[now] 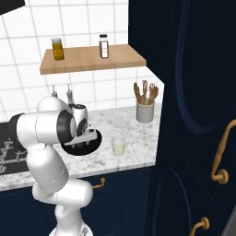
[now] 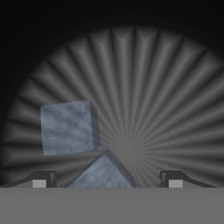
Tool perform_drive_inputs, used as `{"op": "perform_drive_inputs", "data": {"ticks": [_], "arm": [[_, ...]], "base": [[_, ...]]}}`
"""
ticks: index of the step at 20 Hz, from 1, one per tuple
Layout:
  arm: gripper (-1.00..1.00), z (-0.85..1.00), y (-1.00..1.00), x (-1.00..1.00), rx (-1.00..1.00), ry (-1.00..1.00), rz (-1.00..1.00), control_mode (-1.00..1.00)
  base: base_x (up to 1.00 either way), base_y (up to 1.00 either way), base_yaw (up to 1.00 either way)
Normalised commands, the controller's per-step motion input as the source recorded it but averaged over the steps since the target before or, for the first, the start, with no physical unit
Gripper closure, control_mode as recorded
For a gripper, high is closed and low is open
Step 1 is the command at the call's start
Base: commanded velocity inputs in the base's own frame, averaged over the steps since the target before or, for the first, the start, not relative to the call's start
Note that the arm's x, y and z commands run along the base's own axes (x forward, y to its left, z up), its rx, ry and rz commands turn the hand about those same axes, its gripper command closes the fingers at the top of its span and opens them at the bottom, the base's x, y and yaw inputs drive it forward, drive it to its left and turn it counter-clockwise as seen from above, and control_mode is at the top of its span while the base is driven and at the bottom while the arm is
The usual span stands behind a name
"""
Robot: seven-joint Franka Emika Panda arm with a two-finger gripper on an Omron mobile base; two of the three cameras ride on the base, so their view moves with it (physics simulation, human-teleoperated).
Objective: Grab a lemon wedge from the fridge and one ice cube from the ice bowl, and put them in the glass of lemonade.
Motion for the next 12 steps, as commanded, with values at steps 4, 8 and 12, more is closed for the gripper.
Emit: {"op": "perform_drive_inputs", "data": {"ticks": [4, 8, 12], "arm": [[1.0, 0.0, 0.0, 0.0, 0.0, 0.0, 0.0, -1.0], [1.0, 0.0, 0.0, 0.0, 0.02, 0.01, 0.0, -1.0], [1.0, -0.02, 0.0, 0.0, 0.01, 0.02, 0.0, -1.0]], "base": [[0.0, 0.0, 0.0], [0.0, 0.0, 0.0], [0.0, 0.0, 0.0]]}}
